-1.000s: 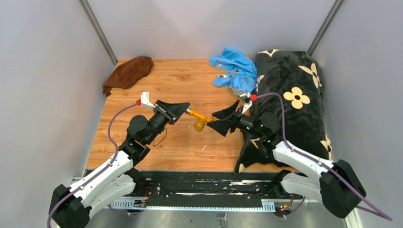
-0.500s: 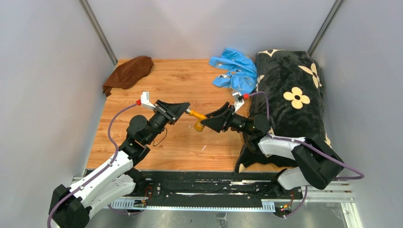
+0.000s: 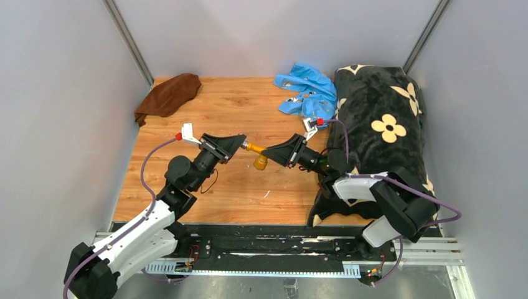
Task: Install the water faucets
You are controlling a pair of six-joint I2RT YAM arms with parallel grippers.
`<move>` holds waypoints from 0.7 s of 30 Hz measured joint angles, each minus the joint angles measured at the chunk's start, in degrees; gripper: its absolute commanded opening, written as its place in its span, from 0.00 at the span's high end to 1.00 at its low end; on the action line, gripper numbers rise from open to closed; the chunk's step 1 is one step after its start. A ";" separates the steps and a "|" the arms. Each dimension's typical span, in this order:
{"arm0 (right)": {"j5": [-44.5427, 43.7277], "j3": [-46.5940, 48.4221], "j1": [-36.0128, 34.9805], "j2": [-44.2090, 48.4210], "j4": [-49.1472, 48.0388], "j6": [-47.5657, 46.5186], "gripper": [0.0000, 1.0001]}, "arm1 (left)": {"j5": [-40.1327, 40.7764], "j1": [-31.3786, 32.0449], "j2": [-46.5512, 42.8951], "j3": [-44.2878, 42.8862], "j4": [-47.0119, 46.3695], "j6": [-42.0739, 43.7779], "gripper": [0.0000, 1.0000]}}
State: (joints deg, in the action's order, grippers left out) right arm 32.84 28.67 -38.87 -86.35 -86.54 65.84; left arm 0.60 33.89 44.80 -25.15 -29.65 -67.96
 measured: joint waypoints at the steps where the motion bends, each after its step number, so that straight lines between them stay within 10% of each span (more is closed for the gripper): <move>1: -0.31 0.00 0.02 -0.59 -0.15 2.12 0.99 | 0.13 0.00 -0.24 1.11 -1.60 0.50 1.00; 11: -1.20 0.90 0.57 -3.69 1.22 19.02 0.99 | 0.72 0.00 1.88 8.72 -17.57 2.82 1.00; 12: -0.87 1.03 0.57 -3.67 0.98 21.07 0.95 | 0.48 0.00 2.16 8.74 -19.06 2.78 1.00; 15: 0.26 1.07 0.48 -3.28 0.11 25.40 0.38 | -0.70 0.02 2.25 8.76 -21.75 2.62 1.00; 21: 2.89 -3.78 4.37 0.68 0.07 26.73 0.30 | -1.22 0.04 -0.66 5.99 -13.92 5.57 1.00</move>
State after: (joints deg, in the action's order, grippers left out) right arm 35.73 24.88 -34.50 -85.67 -86.48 92.58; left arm -0.62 33.93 44.14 -19.16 -43.57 -62.39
